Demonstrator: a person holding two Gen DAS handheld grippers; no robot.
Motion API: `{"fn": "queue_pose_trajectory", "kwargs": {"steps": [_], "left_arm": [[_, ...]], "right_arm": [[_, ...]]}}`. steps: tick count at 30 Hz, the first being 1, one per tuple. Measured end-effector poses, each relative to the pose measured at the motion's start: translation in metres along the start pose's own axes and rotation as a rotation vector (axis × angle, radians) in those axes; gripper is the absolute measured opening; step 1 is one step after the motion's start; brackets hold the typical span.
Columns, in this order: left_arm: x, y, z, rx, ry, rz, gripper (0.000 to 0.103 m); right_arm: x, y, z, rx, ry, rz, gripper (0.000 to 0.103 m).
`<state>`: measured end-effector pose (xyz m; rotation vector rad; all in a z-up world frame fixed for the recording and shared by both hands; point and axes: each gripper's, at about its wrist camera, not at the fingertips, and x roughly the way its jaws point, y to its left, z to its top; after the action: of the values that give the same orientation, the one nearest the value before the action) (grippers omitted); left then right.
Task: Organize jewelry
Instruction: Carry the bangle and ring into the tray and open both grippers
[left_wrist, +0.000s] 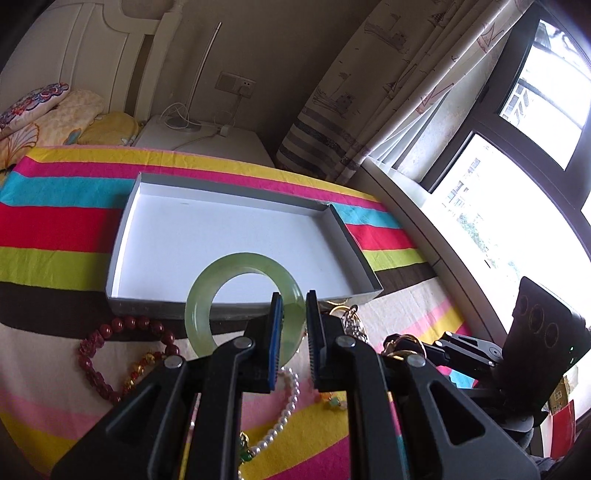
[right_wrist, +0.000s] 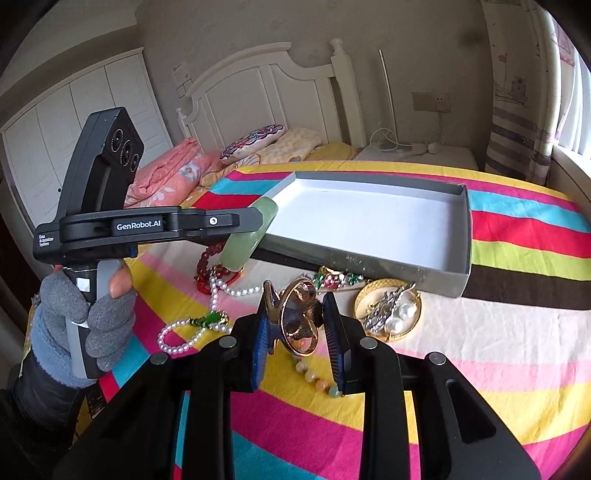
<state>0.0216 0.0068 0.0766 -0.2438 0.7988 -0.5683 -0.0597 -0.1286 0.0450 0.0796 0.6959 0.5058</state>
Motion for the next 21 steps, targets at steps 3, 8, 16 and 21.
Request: {"fn": "queue_pose_trajectory", "kwargs": {"steps": [3, 8, 16, 21], "left_arm": [[0.009, -0.002, 0.015, 0.006, -0.001, 0.021, 0.012], [0.034, 0.008, 0.038, -0.012, 0.007, 0.076, 0.013], [0.069, 0.035, 0.066, -0.070, -0.012, 0.146, 0.012], [0.072, 0.029, 0.075, -0.057, -0.042, 0.174, 0.008]], "right_arm": [[0.010, -0.013, 0.016, 0.015, -0.012, -0.026, 0.028], [0.031, -0.045, 0.043, 0.082, -0.018, -0.037, 0.028], [0.079, -0.086, 0.062, 0.187, 0.039, -0.129, 0.028], [0.094, -0.103, 0.059, 0.257, 0.041, -0.145, 0.030]]}}
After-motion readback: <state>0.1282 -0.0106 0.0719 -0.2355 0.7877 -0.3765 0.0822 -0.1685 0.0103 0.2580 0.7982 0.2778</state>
